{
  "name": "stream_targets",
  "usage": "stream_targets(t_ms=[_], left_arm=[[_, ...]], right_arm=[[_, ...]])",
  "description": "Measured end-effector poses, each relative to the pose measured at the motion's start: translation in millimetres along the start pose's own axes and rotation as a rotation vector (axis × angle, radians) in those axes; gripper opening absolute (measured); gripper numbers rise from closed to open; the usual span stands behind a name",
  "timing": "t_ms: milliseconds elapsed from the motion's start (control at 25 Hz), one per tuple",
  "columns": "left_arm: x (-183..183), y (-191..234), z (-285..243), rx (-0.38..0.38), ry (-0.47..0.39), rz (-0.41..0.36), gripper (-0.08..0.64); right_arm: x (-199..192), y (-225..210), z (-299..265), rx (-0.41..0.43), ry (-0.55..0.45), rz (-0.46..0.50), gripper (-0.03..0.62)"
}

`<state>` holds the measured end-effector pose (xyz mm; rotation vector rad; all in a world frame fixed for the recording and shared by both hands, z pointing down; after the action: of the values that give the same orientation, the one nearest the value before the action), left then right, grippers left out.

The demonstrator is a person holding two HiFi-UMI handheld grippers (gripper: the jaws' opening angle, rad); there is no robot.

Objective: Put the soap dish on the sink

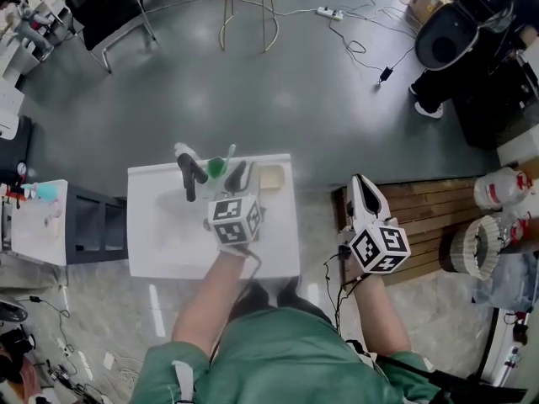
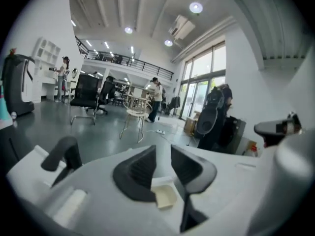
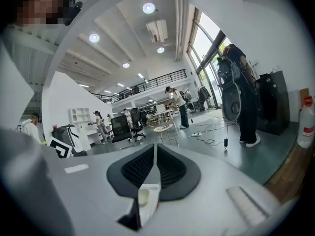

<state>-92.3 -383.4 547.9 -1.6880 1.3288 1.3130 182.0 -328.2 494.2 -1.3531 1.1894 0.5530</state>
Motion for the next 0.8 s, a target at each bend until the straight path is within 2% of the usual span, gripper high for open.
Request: stream_targets(t_ms=[120, 320, 480, 800], left_arm=[[35, 4, 32, 0.012, -0.087, -0.009, 0.062], [78, 11, 81, 0.036, -0.184, -0.040, 0.048], [99, 14, 108, 0.033, -0.198, -0.095, 0.032], [130, 20, 161, 0.069, -0.264, -0.114, 0.028]], right_arm=[[13, 16, 6, 0.027, -0.037, 0.001, 0.020], [36, 46, 16, 0.058, -0.090, 0.030, 0.020], [52, 66, 25, 0.082, -0.126, 0.049, 0.020], [81, 98, 51, 0.143, -0.218, 0.076, 0.020]])
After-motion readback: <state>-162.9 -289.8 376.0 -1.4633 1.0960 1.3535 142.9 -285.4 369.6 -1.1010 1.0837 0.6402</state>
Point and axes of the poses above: the fingertips, and each gripper's own axes: z backward along the fingers, y to its left, x out of its top, the point moved 7 cm from there along z, backward along the fingers, and after that the axes turned 8 degrees about -z, right-handed, at the moved point
